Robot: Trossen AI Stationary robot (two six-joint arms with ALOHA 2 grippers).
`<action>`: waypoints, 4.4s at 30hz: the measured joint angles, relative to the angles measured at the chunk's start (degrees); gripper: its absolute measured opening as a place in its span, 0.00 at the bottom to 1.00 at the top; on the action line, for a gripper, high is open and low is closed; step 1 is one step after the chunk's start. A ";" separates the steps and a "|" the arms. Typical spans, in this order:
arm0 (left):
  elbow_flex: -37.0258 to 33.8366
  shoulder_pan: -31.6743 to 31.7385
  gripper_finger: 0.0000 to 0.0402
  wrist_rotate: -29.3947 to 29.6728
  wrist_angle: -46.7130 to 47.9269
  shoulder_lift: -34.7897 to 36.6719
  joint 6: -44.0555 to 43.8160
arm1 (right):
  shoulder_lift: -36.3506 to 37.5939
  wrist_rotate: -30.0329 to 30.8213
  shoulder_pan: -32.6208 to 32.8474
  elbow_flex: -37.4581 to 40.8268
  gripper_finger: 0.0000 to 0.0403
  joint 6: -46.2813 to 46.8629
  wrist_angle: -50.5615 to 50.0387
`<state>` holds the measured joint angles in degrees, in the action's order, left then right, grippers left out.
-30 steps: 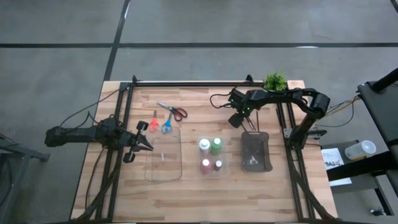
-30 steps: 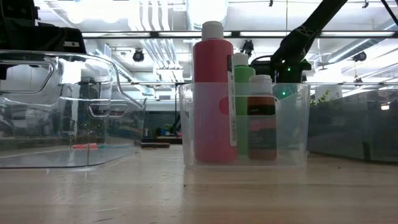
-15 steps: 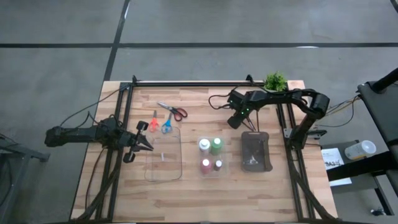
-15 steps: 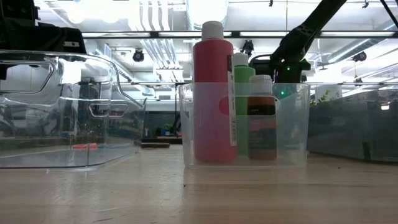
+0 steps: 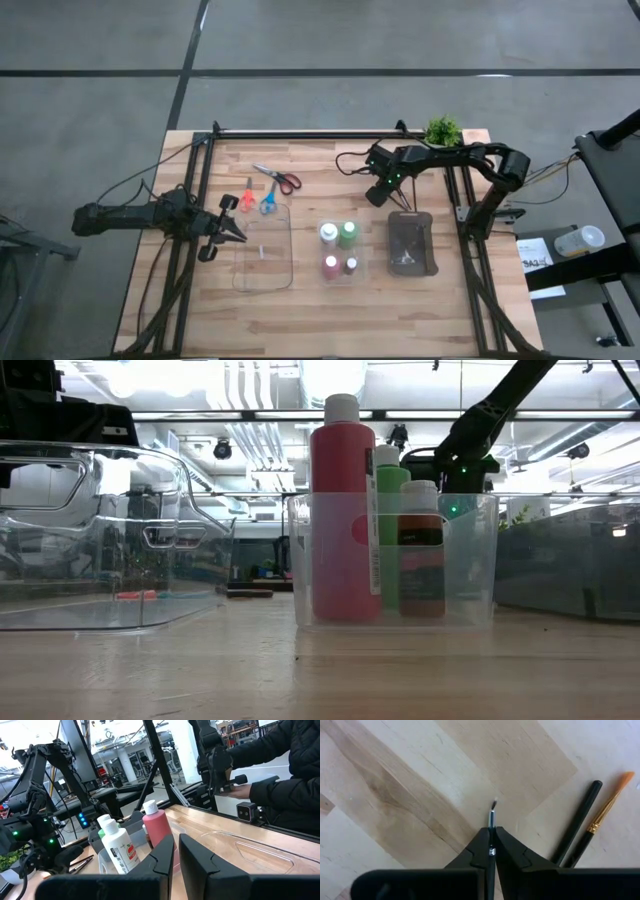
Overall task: Pick & Place Paint Supplies
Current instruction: Put the left silver paintbrush into the black bin
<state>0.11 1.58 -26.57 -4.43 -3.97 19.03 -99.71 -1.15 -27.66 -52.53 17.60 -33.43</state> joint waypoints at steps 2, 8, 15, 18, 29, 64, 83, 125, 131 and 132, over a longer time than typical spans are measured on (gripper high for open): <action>0.01 0.00 0.09 -0.02 0.00 0.00 0.00 | 0.31 -0.15 0.00 -0.13 0.03 0.01 -0.12; 0.01 -0.01 0.09 -0.01 0.00 0.00 0.00 | 1.78 -1.26 0.01 -0.92 0.03 0.46 -0.92; -0.01 -0.01 0.09 0.00 0.00 0.00 0.00 | 3.62 -2.68 -0.01 -2.33 0.03 0.91 -3.41; 0.00 -0.02 0.09 0.00 0.00 0.00 0.00 | 3.85 -2.63 0.07 -3.85 0.03 0.90 -4.94; 0.01 0.00 0.09 -0.02 0.00 0.00 0.00 | 4.27 -0.10 0.40 -12.89 0.03 1.80 -12.18; 0.01 -0.02 0.09 -0.02 -0.01 0.00 0.01 | 31.87 10.30 32.55 -5.79 0.03 45.53 -23.21; -0.01 0.00 0.09 -0.02 0.00 0.00 0.00 | 32.91 17.86 50.20 9.92 0.03 76.71 -17.67; 0.01 -0.02 0.09 -0.02 -0.02 0.00 0.02 | 32.88 17.12 50.29 24.59 0.03 85.00 -2.99; 0.00 -0.02 0.09 0.00 0.00 0.00 0.00 | 32.88 17.14 50.29 24.59 0.03 85.78 -2.97; 0.00 -0.02 0.09 0.00 0.00 0.00 0.00 | 32.87 17.14 50.29 24.59 0.03 85.87 -2.97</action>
<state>0.10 1.56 -26.57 -4.43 -3.97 19.03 -66.84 15.99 22.63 -27.94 103.46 -36.40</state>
